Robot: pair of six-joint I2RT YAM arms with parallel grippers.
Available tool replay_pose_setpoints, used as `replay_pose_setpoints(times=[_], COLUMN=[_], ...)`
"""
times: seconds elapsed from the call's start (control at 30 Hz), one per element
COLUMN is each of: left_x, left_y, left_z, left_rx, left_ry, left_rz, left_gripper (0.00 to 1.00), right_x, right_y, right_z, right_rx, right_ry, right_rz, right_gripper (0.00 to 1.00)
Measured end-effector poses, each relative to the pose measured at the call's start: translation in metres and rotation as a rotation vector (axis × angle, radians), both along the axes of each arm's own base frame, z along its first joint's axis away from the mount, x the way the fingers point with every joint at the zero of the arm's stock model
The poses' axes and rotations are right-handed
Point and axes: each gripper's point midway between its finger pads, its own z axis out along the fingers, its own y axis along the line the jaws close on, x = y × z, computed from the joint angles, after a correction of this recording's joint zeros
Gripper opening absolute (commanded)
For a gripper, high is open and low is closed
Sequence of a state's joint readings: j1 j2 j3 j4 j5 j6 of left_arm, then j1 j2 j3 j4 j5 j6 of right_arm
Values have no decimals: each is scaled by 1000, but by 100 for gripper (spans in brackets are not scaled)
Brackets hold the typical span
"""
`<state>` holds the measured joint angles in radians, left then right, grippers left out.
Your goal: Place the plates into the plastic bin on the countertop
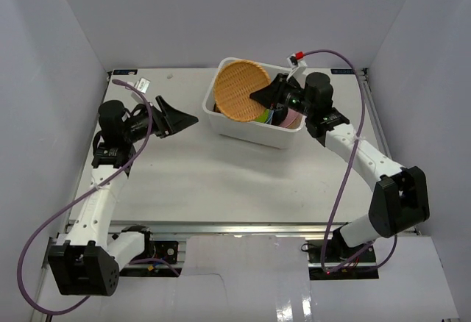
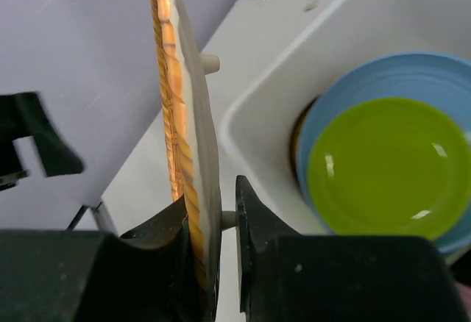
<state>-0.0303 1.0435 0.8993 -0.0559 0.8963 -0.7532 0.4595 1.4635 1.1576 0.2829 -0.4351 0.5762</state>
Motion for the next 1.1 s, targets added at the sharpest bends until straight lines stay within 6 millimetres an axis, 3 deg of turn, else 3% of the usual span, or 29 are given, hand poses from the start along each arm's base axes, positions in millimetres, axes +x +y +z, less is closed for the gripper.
replay_pose_setpoints(times=[0.13,0.23,0.3,0.33,0.37,0.4,0.47,0.57,0.7,0.87,0.97,1.03,1.1], left_x=[-7,-15,-19,-21,-21,-21,-21,-20,-17,-19,-21,-24,-27], left_y=[-1,-9,-15,-19,-20,-23,-27,-32,-36,-38,-41,-43,-43], left_z=[5,5,5,3,3,1,-3,-10,-20,-15,-2,12,27], left_rx=[85,138,169,189,198,210,229,251,267,255,227,202,180], left_ry=[-93,-155,-194,-214,-220,-229,-241,-241,-222,-230,-257,-289,-326], left_rz=[26,15,5,-3,-5,-10,-18,-33,-52,-60,-69,-74,-74], left_gripper=[98,98,98,98,98,98,98,98,98,98,98,98,98], right_x=[44,70,82,87,91,92,94,95,92,77,53,32,11], right_y=[-38,-49,-51,-52,-53,-53,-59,-68,-82,-106,-125,-138,-149], right_z=[-34,-67,-92,-105,-116,-124,-135,-136,-106,-24,25,48,65], right_rx=[-53,-91,-119,-133,-151,-164,-194,-228,-253,-233,-204,-187,-174], right_ry=[68,139,192,224,247,269,295,291,217,21,-101,-164,-217], right_rz=[-149,-207,-231,-239,-252,-254,-284,-330,-387,-478,-536,-566,-593], right_gripper=[8,12,29,60,74,96,90,90,90,90,90,96,90])
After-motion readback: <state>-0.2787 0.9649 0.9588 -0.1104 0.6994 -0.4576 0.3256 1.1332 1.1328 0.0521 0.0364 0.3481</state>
